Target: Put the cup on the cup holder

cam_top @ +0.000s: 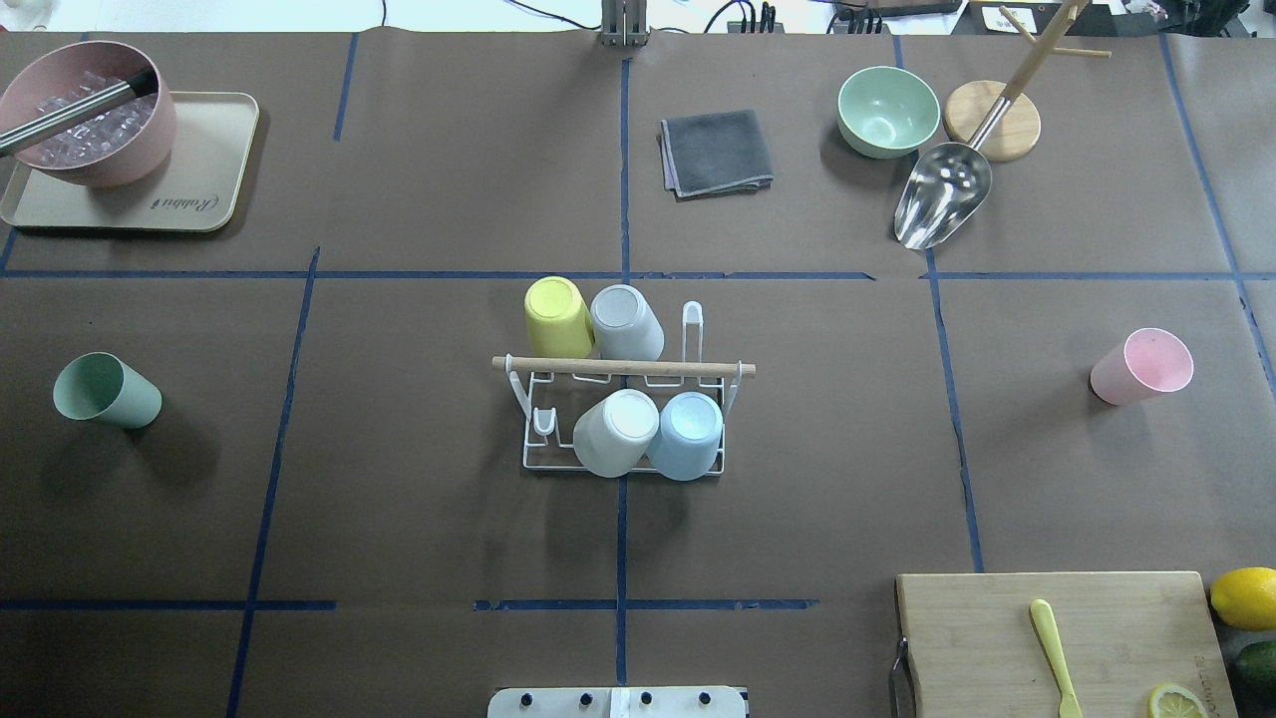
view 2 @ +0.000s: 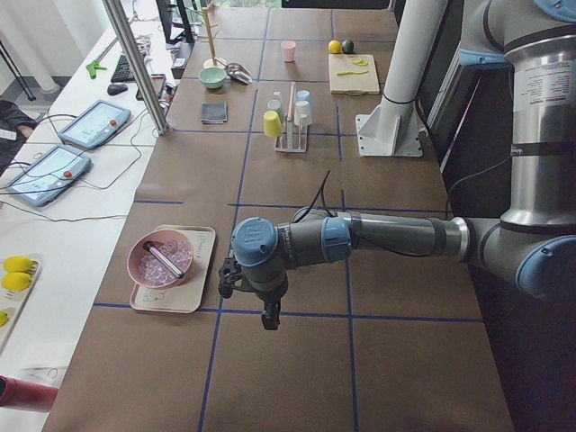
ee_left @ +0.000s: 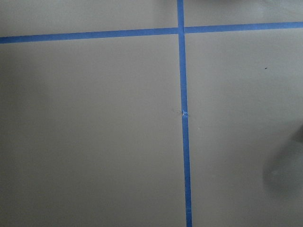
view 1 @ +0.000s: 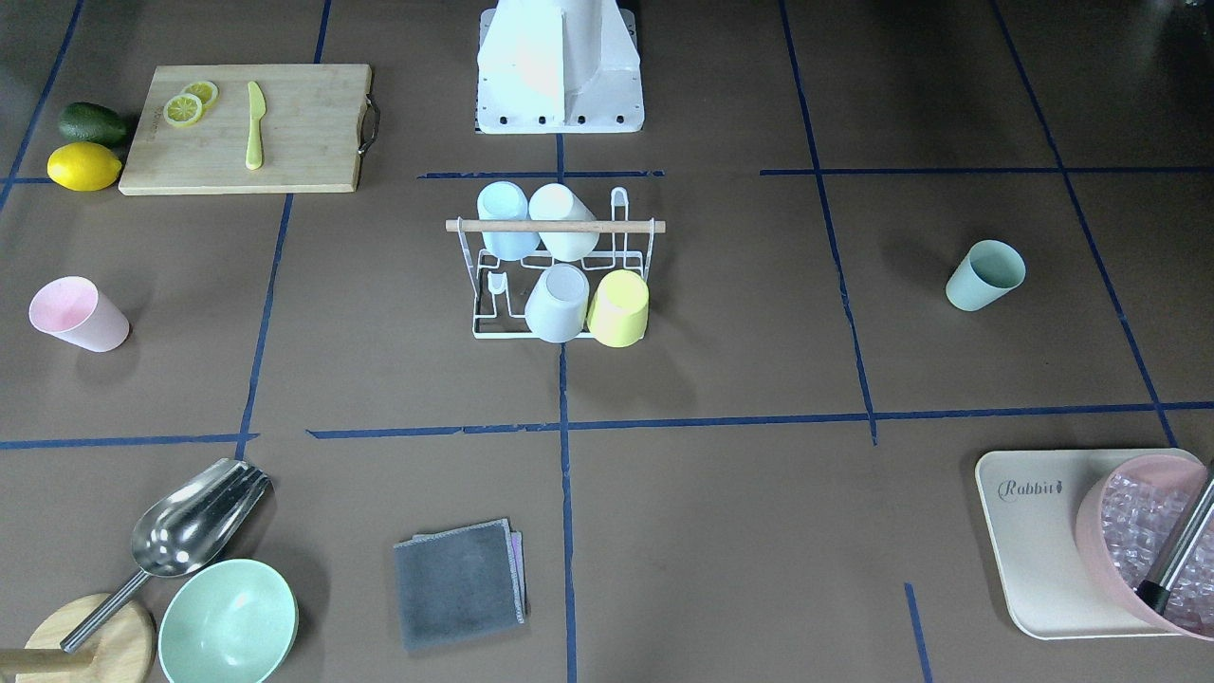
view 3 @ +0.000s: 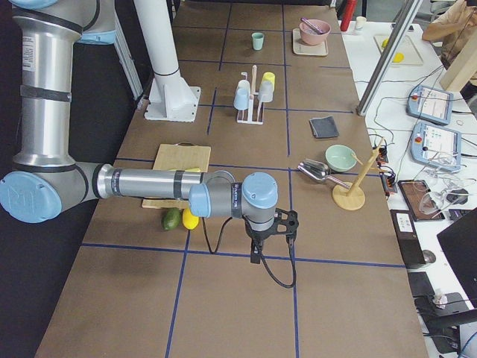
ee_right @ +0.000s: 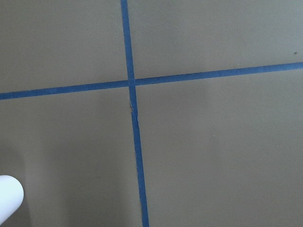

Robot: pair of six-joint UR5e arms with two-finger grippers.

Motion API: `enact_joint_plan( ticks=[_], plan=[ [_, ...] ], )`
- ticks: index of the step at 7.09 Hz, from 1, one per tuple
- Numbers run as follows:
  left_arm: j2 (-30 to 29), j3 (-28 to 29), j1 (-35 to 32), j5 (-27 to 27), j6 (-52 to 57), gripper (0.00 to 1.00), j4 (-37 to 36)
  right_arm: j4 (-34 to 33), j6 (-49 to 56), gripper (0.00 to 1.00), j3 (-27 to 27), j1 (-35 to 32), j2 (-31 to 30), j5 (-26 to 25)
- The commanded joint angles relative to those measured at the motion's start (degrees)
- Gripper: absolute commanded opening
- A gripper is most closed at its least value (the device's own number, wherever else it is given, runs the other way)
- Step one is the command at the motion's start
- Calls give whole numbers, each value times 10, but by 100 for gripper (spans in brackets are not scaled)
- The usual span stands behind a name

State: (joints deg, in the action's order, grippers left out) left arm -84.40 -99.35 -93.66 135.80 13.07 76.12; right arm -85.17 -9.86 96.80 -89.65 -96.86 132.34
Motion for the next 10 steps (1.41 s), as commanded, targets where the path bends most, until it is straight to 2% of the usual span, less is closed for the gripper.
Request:
enact_joint_plan(
  ticks=[1,6,7,8,10],
  plan=[
    [1,-2,0,0,-1,100,-4,0,0,100,-2,0,0,1],
    [-1,-13,0,0,-1,100,-15,1,6,100,22,0,5,8],
    [-14,-23,1,0,-1,100,-77,0,8,100,28,2,8,8],
    [-66,-30,1,-4,-1,100,-127,0,39,100,30,5,17,10],
    [-109,-31,21,-11,-2,100,-144,-1,68,100,23,12,27,12]
  ],
)
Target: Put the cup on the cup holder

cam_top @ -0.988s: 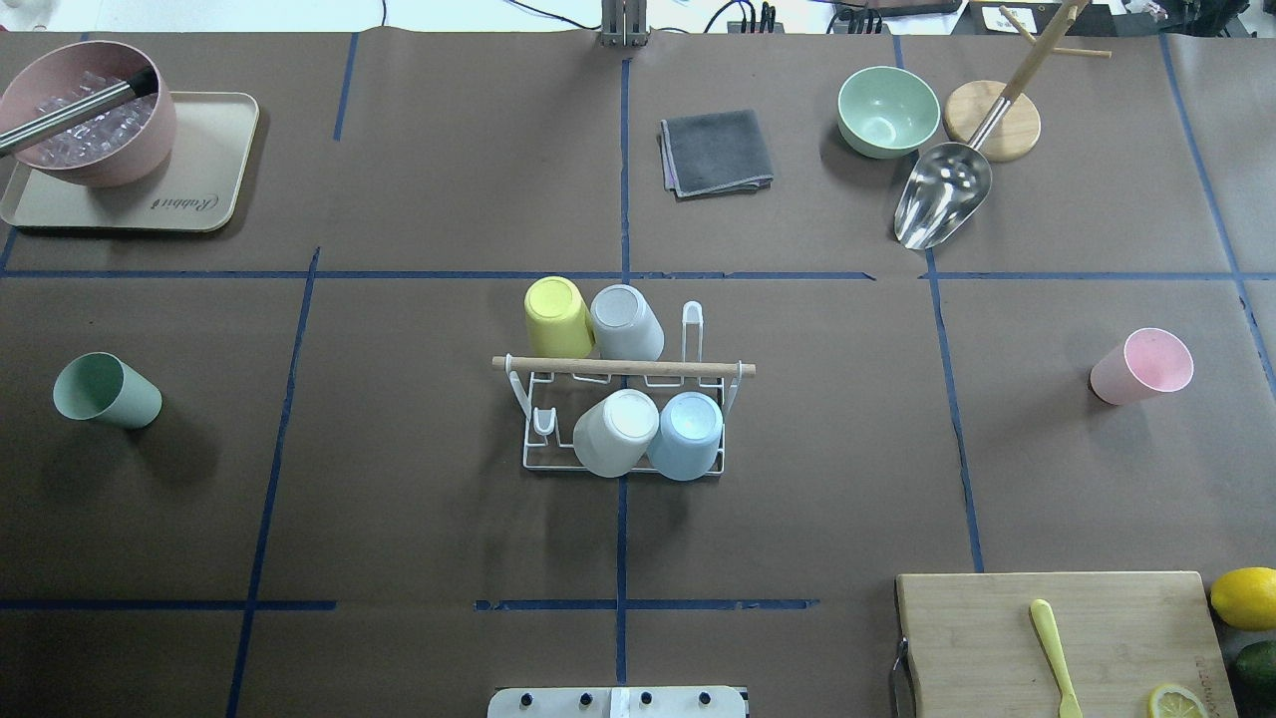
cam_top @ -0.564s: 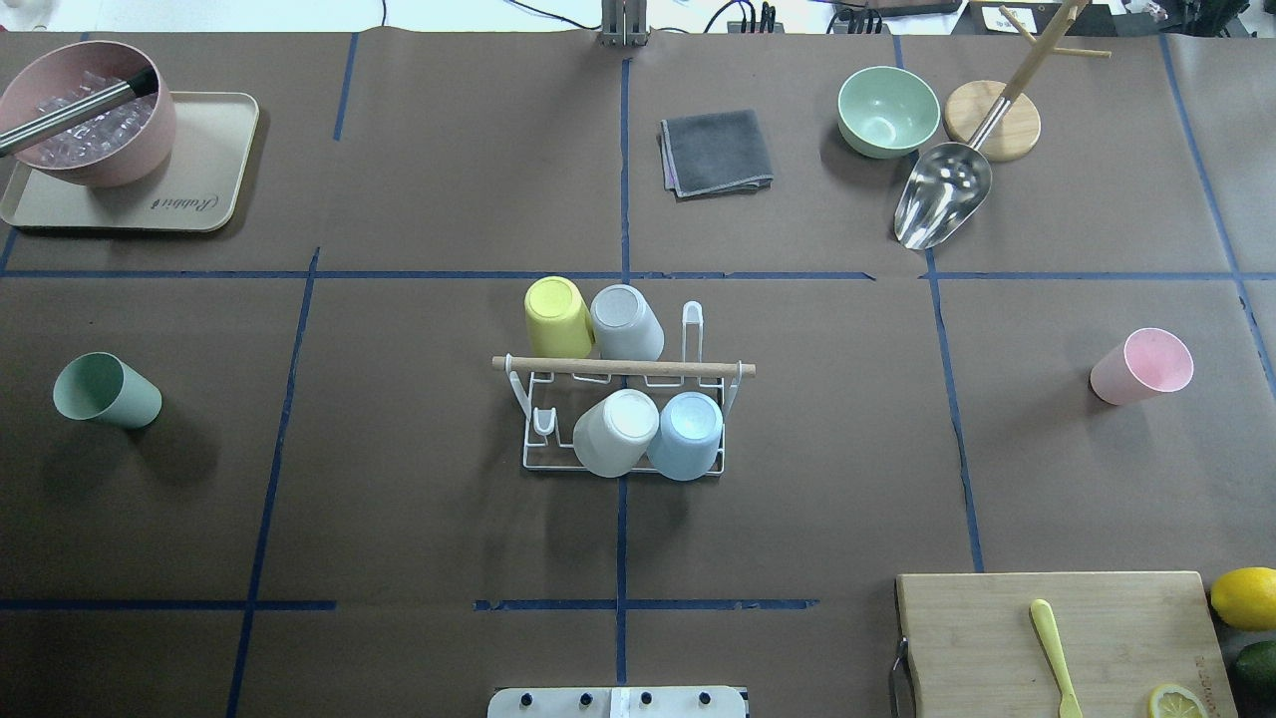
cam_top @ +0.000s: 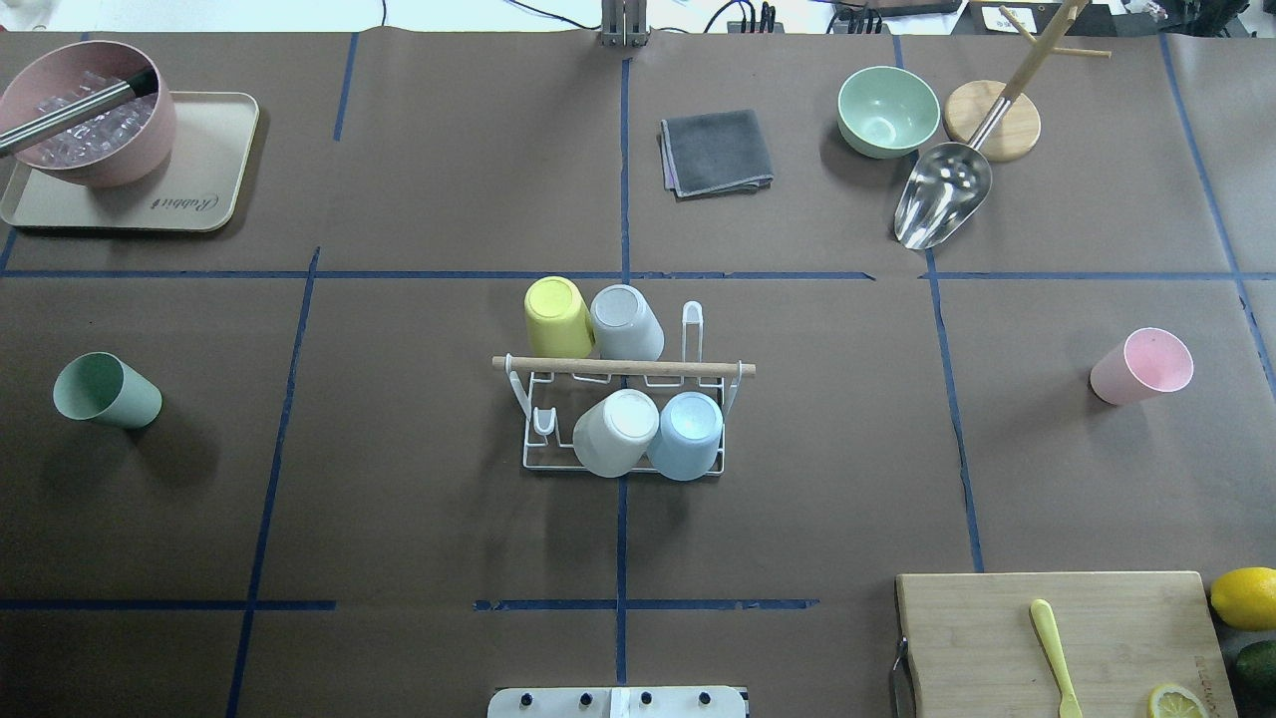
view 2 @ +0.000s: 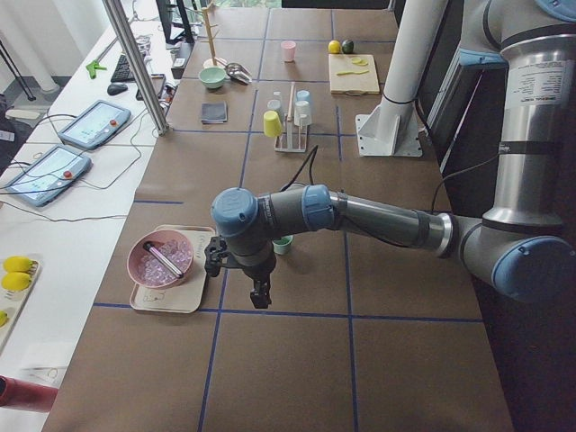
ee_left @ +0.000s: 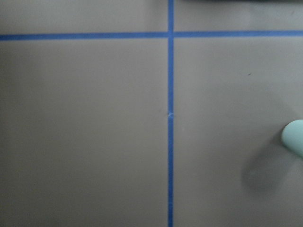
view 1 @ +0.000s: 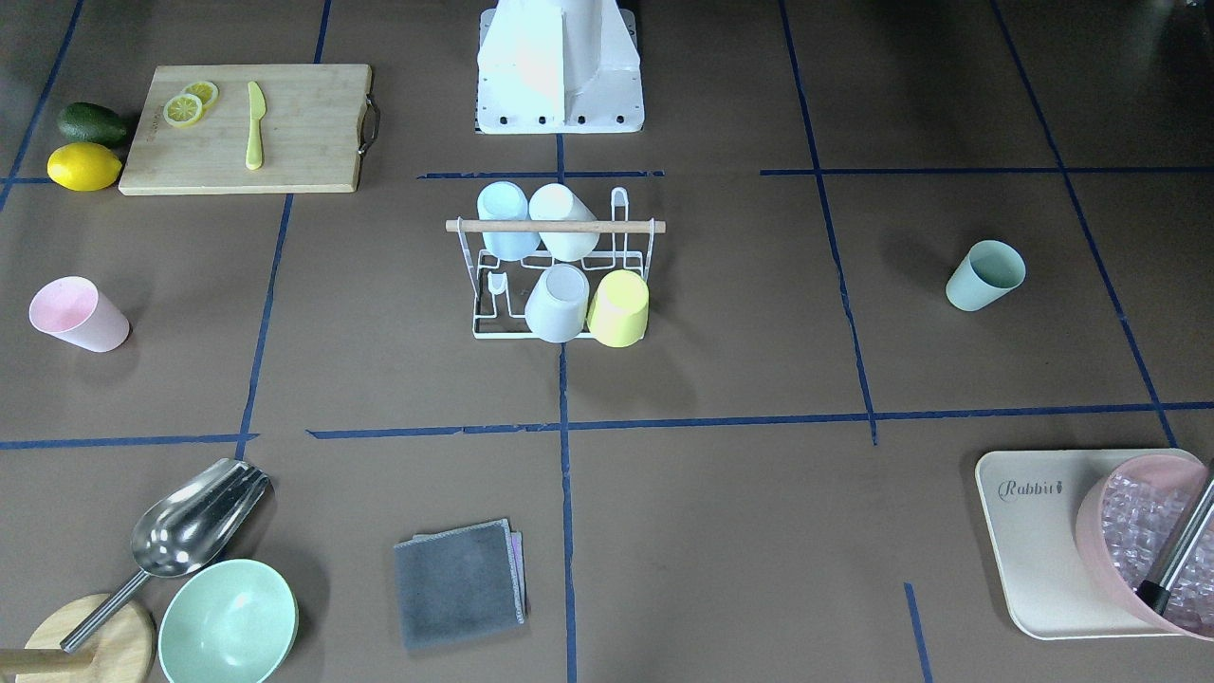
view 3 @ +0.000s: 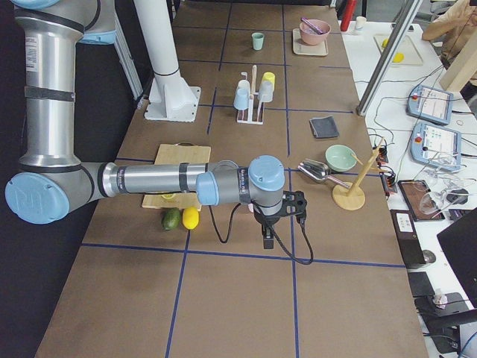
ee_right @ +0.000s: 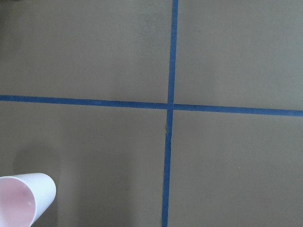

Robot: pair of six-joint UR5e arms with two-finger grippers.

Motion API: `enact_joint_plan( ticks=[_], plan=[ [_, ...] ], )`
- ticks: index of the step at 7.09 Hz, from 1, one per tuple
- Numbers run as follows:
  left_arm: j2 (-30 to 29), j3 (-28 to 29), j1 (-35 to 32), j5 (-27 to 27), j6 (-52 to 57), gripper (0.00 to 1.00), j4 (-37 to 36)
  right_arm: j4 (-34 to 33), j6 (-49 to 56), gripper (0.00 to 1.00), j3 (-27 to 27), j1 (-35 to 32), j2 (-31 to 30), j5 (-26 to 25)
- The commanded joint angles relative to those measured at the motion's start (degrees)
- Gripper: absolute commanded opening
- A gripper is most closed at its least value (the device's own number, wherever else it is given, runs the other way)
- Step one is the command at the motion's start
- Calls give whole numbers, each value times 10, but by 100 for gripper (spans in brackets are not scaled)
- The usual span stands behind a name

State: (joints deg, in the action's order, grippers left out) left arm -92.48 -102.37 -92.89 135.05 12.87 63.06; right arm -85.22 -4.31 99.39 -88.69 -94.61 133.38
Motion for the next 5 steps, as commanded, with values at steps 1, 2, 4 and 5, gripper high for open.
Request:
enact_joint_plan(
  ticks=[1,2,4,5],
  plan=[
    [-62,6,72,-50,-3,100,-30,-1,17,100,0,21,21,12],
    [-124,17,115,-103,-5,100,-89,-4,15,100,0,72,60,-3],
    [-157,19,119,-95,-4,100,-117,-7,15,100,2,128,84,-20],
    [-167,33,126,-59,-5,100,-118,-7,15,100,3,166,87,-20]
  ],
)
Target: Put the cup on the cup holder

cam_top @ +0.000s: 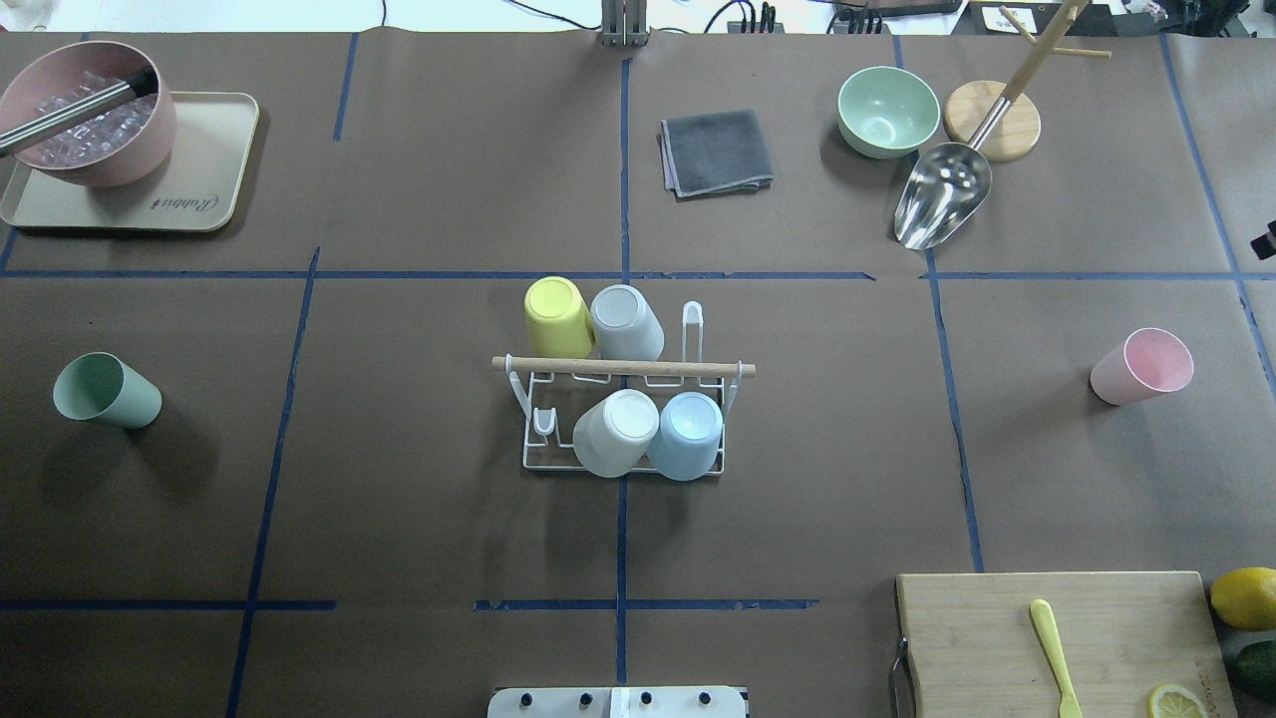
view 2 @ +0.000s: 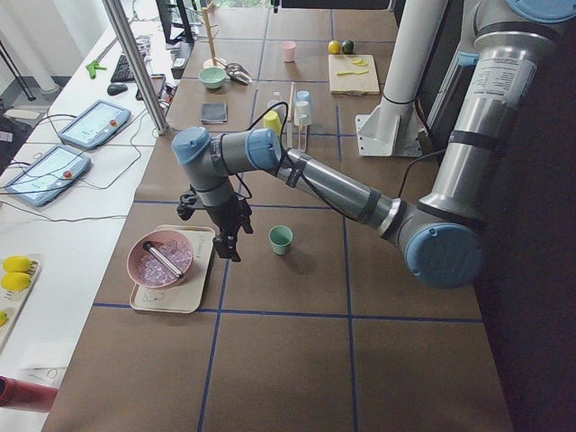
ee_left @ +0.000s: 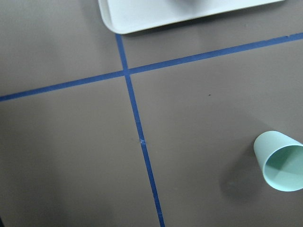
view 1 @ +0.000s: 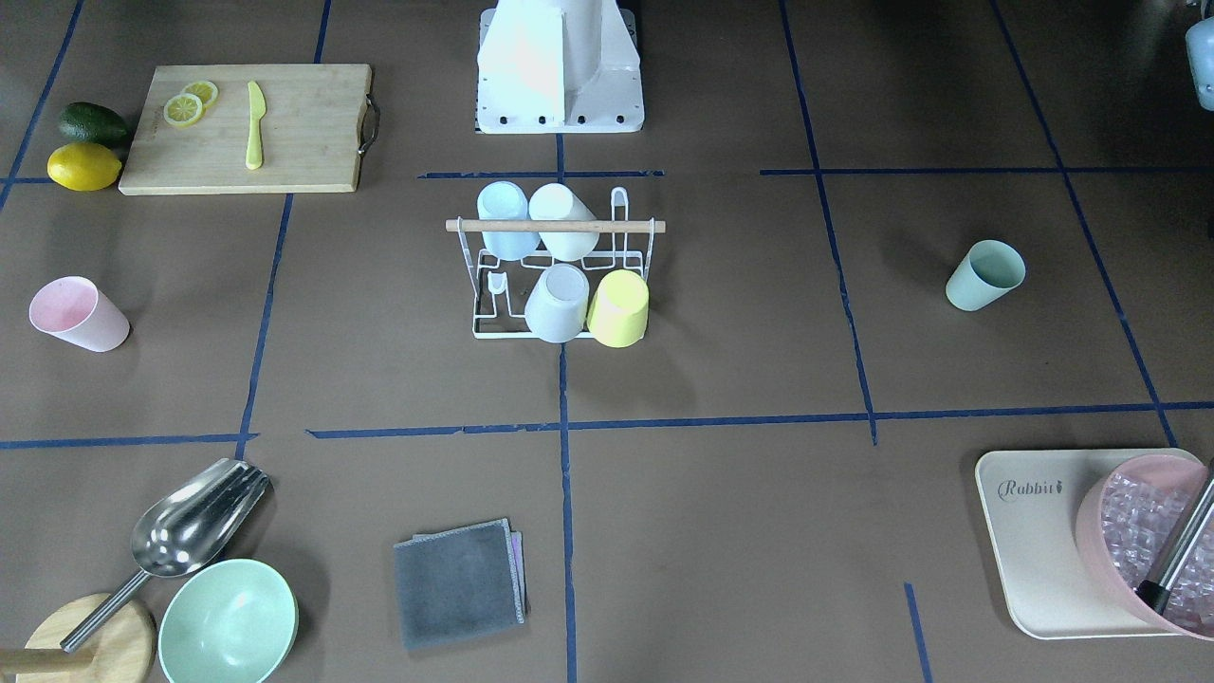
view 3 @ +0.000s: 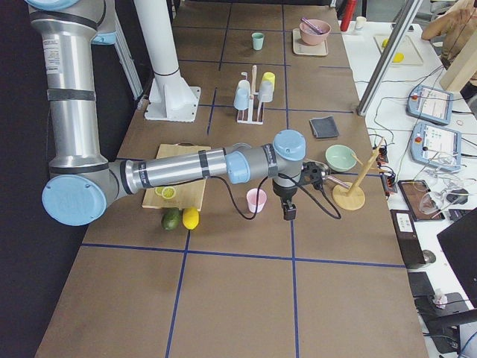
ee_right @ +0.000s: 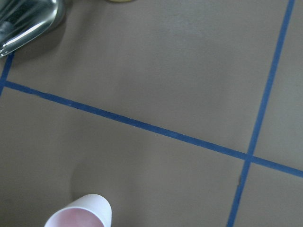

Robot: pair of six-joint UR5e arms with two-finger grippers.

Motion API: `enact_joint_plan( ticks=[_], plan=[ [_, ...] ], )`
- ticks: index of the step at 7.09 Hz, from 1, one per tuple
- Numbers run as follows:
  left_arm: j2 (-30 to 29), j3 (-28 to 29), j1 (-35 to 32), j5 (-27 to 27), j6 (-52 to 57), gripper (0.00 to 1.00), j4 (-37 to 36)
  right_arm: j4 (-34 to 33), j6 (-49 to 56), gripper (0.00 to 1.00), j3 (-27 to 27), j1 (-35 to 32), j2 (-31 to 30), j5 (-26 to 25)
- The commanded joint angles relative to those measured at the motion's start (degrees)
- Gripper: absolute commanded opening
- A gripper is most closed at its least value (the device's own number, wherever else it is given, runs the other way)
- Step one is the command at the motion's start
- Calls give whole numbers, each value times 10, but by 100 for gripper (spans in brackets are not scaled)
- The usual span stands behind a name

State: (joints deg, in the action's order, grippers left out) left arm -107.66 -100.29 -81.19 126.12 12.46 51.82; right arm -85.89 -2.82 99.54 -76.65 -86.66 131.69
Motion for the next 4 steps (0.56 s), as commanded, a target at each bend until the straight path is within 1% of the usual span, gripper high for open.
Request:
enact_joint_plan(
  ticks=[1,2,3,4],
  plan=[
    [-32,16,42,36,-2,100,-10,-19,-2,100,0,100,24,-19],
    [-40,26,72,37,-30,100,-8,-86,0,100,4,126,67,-57],
    [-62,46,98,36,-63,100,-8,-145,4,100,5,155,107,-104],
    [-75,69,121,37,-60,100,8,-170,39,100,2,168,119,-118]
  ],
)
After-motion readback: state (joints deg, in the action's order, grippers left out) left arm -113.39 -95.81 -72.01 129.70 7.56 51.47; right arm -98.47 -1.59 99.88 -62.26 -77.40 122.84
